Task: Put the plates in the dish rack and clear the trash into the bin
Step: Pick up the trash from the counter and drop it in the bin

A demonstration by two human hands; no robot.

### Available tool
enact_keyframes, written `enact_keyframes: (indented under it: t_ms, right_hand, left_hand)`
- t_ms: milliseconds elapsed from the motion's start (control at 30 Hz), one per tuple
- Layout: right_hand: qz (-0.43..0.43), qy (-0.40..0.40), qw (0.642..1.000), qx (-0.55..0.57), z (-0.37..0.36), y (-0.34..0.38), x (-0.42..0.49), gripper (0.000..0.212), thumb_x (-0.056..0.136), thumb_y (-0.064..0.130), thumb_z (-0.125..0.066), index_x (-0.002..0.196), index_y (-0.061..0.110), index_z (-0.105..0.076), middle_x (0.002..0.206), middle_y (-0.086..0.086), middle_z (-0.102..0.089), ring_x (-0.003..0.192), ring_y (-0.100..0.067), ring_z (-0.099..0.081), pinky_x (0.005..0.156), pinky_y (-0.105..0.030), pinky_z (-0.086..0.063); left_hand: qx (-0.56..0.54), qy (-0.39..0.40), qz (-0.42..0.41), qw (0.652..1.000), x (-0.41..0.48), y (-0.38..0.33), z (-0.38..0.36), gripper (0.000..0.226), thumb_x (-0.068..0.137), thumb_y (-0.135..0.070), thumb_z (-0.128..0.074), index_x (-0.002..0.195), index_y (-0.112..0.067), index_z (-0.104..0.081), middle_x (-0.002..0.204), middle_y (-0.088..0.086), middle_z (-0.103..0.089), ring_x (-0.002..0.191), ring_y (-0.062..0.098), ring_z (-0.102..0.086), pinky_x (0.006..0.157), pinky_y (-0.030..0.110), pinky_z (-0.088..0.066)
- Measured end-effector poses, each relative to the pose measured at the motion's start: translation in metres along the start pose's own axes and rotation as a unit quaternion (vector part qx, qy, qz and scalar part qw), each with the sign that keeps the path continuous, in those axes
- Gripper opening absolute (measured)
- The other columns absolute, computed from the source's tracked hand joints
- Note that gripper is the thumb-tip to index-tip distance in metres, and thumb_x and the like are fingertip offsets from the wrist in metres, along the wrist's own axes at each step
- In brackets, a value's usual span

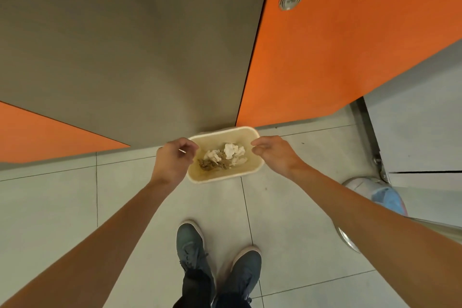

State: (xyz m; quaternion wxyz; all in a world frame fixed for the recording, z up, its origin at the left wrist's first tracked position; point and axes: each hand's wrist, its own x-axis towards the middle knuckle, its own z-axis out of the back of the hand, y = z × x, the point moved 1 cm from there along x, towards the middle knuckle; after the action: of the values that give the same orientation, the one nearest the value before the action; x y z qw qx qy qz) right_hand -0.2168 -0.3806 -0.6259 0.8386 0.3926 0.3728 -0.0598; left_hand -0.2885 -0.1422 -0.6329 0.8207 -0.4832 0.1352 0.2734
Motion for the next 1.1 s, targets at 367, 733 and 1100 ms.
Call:
enact_keyframes:
  t_ms: [367,733,1100]
  right_hand:
    - [0.116,0.002,0.993,0.002,0.051,0.129,-0.135,0.011,0.091,0.012,-0.063,0.089,0.017,-0.072,0.096,-0.003,-0.073,0.091,-0.014,-0.067,0.075,-0.014,-0.047]
    - [0.208,-0.051,0.976,-0.026,0.115,0.240,-0.317,0.013,0.093,0.016,-0.061,0.090,0.023,-0.071,0.093,0.008,-0.072,0.091,-0.008,-0.065,0.083,-0.019,-0.049]
    - [0.274,-0.086,0.958,-0.029,0.148,0.268,-0.419,0.014,0.094,0.017,-0.060,0.095,0.019,-0.074,0.092,0.010,-0.072,0.085,0.000,-0.063,0.073,-0.008,-0.044]
  left_hand:
    - [-0.027,-0.040,-0.083,0.995,-0.106,-0.152,0.077,0.030,0.091,-0.008,-0.062,0.075,-0.033,-0.066,0.076,-0.006,-0.069,0.068,0.021,-0.064,0.064,0.024,-0.050]
    - [0.014,-0.068,-0.196,0.978,-0.273,-0.280,0.167,0.019,0.091,-0.011,-0.064,0.087,-0.029,-0.068,0.084,-0.018,-0.065,0.082,-0.002,-0.059,0.064,0.006,-0.043]
    - [0.000,-0.064,-0.257,0.964,-0.364,-0.347,0.199,0.019,0.089,-0.008,-0.065,0.093,-0.025,-0.071,0.088,-0.014,-0.068,0.082,-0.001,-0.061,0.072,0.010,-0.047]
